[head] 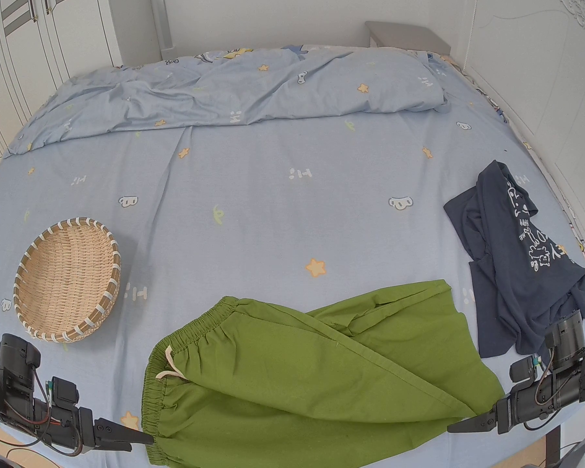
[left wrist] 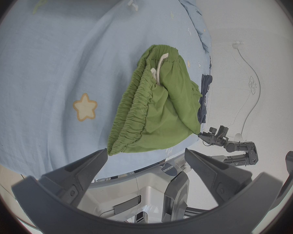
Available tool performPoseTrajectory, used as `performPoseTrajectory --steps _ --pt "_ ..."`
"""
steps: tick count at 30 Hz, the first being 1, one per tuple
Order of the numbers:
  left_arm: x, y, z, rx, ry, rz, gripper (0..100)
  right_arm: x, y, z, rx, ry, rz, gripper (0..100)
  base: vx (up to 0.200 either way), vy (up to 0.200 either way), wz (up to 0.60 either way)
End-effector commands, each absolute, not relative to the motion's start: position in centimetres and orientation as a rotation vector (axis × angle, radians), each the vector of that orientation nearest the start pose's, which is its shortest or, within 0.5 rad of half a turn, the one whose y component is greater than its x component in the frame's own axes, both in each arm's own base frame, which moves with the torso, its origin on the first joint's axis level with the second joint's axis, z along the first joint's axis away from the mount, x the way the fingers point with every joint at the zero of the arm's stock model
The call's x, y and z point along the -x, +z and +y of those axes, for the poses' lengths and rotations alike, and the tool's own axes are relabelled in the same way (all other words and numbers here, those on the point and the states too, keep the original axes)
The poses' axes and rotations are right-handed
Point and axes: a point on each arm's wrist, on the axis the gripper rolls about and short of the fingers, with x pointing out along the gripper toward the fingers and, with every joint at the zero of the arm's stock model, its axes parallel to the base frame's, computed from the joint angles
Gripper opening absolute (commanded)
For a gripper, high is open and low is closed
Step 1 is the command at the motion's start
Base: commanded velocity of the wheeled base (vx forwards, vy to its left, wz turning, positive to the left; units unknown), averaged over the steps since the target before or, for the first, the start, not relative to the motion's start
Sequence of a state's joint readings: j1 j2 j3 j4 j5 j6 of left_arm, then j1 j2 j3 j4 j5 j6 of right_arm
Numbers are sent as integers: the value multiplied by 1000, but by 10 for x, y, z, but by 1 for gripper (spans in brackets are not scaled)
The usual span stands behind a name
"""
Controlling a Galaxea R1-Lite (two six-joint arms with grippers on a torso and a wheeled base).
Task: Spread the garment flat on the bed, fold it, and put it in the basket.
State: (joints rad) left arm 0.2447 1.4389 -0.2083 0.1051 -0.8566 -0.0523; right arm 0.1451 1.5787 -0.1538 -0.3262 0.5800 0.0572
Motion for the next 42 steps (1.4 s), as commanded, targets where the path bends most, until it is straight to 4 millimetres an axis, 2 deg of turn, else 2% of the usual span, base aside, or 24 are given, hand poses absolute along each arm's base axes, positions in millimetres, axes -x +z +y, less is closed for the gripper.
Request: performPoseTrajectory --steps 1,2,3,4,5,10,11,15,20,21,23,28,29,30,36,42 --pt "-119 76 15 747 -472 1109 100 -144 54 33 -290 620 1089 100 0 0 0" --pt "-120 78 15 746 -469 1099 100 -144 55 32 -289 620 1081 100 0 0 0" --pt "-127 94 19 742 -455 1039 100 -142 64 30 -284 615 1020 100 0 0 0" --pt "-127 94 19 742 -455 1039 100 -142 64 30 -284 615 1020 100 0 0 0" --pt "-140 113 20 740 -449 1008 100 -142 75 27 -280 601 949 100 0 0 0" --pt "-176 162 17 676 -513 954 100 -149 110 12 -278 519 773 100 0 0 0" --pt "-182 165 16 671 -518 955 100 -149 115 9 -279 506 757 100 0 0 0" --pt "-224 180 8 603 -542 958 100 -152 150 -4 -268 438 686 100 0 0 0" --pt "-268 180 -11 544 -599 977 100 -167 188 -10 -240 417 580 100 0 0 0" --pt "-268 180 -11 544 -599 977 100 -167 188 -10 -240 417 580 100 0 0 0" --pt "-295 171 -26 518 -630 1013 100 -174 207 -8 -220 440 528 100 0 0 0" --pt "-337 164 -37 449 -560 1013 100 -182 223 10 -184 534 491 100 0 0 0" --pt "-338 164 -38 448 -559 1015 100 -182 223 10 -183 532 490 100 0 0 0" --pt "-349 161 -40 441 -553 1013 100 -184 227 12 -177 542 481 100 0 0 0" --pt "-383 138 -57 425 -580 1047 100 -184 224 18 -171 568 493 100 0 0 0" --pt "-393 132 -74 425 -602 1125 100 -186 224 18 -174 565 496 100 0 0 0"
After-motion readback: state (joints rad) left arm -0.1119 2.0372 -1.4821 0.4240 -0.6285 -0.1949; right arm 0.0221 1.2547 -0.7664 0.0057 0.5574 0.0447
